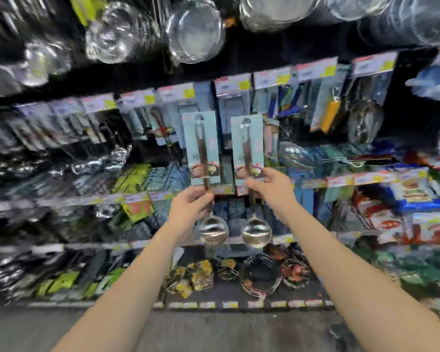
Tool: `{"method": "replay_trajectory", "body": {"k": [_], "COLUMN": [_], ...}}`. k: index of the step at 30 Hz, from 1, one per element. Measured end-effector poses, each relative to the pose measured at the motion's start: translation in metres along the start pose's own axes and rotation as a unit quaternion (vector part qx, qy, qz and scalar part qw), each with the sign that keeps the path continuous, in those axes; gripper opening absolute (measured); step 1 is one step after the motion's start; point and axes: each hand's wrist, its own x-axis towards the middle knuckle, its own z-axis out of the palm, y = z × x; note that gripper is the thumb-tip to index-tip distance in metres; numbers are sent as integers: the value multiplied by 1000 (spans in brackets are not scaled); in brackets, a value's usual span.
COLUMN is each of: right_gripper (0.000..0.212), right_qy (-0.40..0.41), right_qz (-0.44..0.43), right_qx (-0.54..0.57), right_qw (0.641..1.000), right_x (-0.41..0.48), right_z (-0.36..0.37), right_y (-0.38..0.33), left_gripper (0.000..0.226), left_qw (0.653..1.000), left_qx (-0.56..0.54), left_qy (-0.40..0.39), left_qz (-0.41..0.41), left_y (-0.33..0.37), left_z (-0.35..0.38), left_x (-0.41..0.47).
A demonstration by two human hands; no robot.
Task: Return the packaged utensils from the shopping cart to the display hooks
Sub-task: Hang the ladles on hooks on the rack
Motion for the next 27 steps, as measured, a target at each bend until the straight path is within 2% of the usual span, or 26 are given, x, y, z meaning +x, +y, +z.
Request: {"method": "replay_trajectory", "body": {"k": [2, 7, 12, 16, 19, 24, 27], "right_gripper": [17, 15, 21, 21, 20, 14, 23], "right_qy": [-10, -60, -122, -132, -145, -147, -145], "right_qz": [-1, -22, -46, -43, -40, -21, 2], "right_qx": [12, 30, 27, 13, 6, -28, -32], "right_qw": [1000, 997, 991, 990, 989, 988, 989], "right_x": [-3, -20, -30, -30, -27, -8, 8], "right_z": [51, 173, 262, 318, 352, 410, 446], "right_y": [-1, -18, -39, -47, -51, -40, -35], "left_gripper": [15, 9, 35, 28, 15, 22, 15], "left_qw": [999, 996, 992, 990, 988, 984, 985], "left_qx": [-2, 5, 6, 0, -6, -18, -12], "left_qy": [34, 84, 124, 141, 153, 177, 169], "left_qz": [2, 5, 5, 17, 22, 20, 17], "left_y": [-1, -2, -3, 1, 3, -2, -7], "left_z": [-53, -172, -263, -313, -343, -389, -412], "left_x": [-8, -24, -40, -48, -47, -32, -17]}}
